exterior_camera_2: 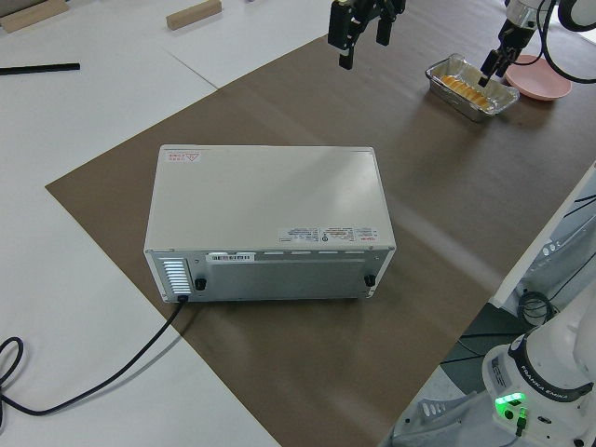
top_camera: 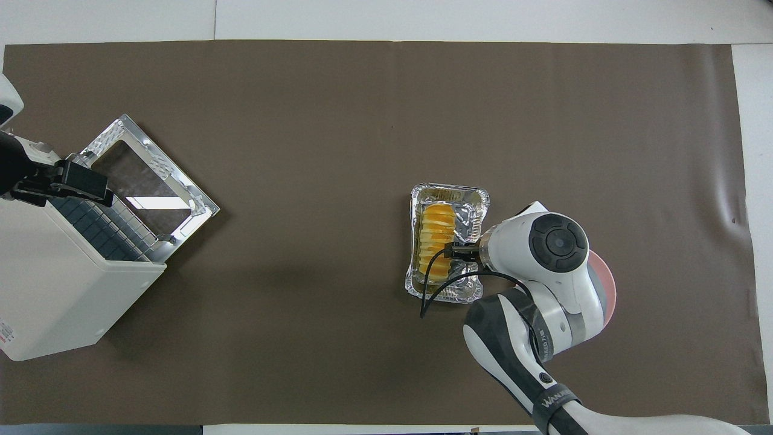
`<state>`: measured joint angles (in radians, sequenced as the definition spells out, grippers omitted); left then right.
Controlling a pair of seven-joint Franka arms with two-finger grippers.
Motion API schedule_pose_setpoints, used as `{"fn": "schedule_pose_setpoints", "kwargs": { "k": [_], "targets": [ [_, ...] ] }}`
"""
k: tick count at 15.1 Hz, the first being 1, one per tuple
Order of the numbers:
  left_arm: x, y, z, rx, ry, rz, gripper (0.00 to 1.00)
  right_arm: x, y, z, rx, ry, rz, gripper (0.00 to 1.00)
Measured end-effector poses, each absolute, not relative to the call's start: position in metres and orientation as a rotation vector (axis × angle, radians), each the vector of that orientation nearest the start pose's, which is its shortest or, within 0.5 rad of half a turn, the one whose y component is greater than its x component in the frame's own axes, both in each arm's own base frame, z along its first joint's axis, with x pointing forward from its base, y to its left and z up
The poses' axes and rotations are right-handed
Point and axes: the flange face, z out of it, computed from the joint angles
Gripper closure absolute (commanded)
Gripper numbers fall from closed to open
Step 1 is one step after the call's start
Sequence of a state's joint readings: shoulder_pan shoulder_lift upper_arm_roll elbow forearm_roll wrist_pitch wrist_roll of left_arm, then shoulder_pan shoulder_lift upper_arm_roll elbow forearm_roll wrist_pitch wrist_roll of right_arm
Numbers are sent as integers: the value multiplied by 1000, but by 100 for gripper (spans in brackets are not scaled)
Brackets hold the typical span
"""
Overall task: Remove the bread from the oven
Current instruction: 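Set the foil tray down beside the pink plate with the right gripper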
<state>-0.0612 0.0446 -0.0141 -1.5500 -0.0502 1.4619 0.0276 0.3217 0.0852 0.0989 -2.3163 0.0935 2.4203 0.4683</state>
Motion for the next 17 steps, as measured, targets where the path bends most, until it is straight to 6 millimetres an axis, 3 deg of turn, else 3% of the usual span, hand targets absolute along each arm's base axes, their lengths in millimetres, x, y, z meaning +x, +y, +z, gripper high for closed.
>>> {"fn": "schedule_pose_setpoints", "kwargs": {
  "k": [1,2,10,13,17],
  "targets": [
    [555,-48,598,-3177,169,219,0,473,211,307,-3065,183,24,94],
    [557,-48,596,-3177,169,223,0,473,210,306,-3066,186,27,100],
    [558,-49,595,-3177,170,221,0,480,203,311,-3059,216,13,100],
    [558,-44,599,-3179,156,210,0,512,167,340,-3052,262,17,100],
    [558,-42,600,-3180,150,204,0,556,63,373,-2986,262,-4,100]
  ]
}}
